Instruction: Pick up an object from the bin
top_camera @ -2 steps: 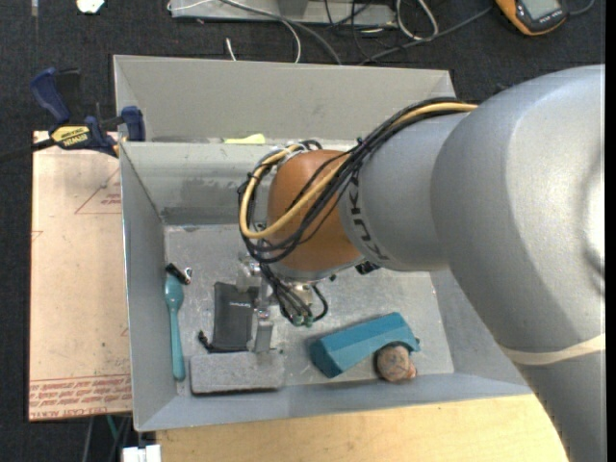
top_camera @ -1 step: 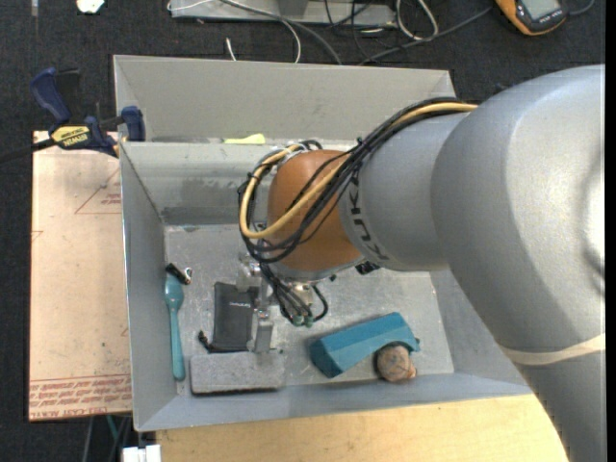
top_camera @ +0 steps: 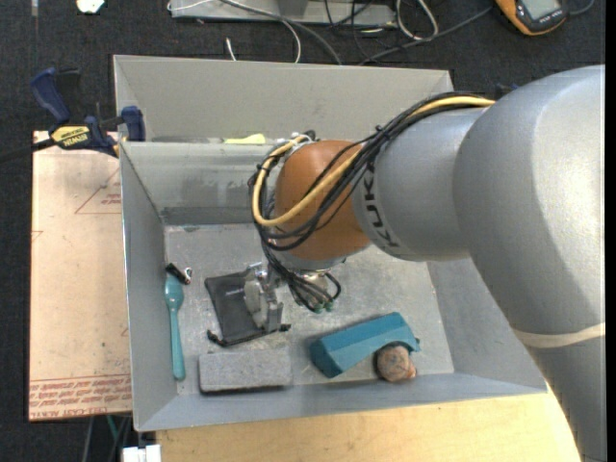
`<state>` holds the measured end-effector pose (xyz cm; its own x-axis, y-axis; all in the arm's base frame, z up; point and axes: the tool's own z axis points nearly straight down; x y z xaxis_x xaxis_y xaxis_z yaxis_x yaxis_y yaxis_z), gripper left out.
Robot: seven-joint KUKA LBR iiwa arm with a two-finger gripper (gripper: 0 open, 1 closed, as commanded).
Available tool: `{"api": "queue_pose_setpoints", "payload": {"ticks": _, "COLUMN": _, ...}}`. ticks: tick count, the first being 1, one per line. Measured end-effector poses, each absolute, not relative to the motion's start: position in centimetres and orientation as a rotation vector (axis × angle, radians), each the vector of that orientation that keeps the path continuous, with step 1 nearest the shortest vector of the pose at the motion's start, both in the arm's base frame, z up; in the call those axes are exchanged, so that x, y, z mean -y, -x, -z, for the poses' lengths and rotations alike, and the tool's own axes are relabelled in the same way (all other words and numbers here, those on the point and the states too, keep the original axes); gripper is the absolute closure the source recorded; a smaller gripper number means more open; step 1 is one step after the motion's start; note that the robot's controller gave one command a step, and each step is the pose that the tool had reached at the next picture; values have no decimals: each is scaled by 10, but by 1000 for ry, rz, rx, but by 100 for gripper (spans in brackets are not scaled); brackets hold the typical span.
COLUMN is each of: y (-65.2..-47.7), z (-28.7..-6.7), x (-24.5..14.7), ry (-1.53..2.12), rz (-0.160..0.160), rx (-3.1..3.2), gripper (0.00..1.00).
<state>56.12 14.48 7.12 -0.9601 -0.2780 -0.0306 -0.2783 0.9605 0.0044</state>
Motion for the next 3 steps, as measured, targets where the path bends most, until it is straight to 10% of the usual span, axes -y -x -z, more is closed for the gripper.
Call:
{"api": "queue_pose_setpoints", "payload": {"ticks": 2, "y": -556, "z": -87, "x": -151, "ry": 425, "rz": -16, "rx": -3081, "gripper": 100}}
{"api": "queue_pose_setpoints", "payload": {"ticks": 3, "y": -555, "z": -102, "x": -153, "ry": 418, "rz": -16, "rx": -3082, "gripper": 0}}
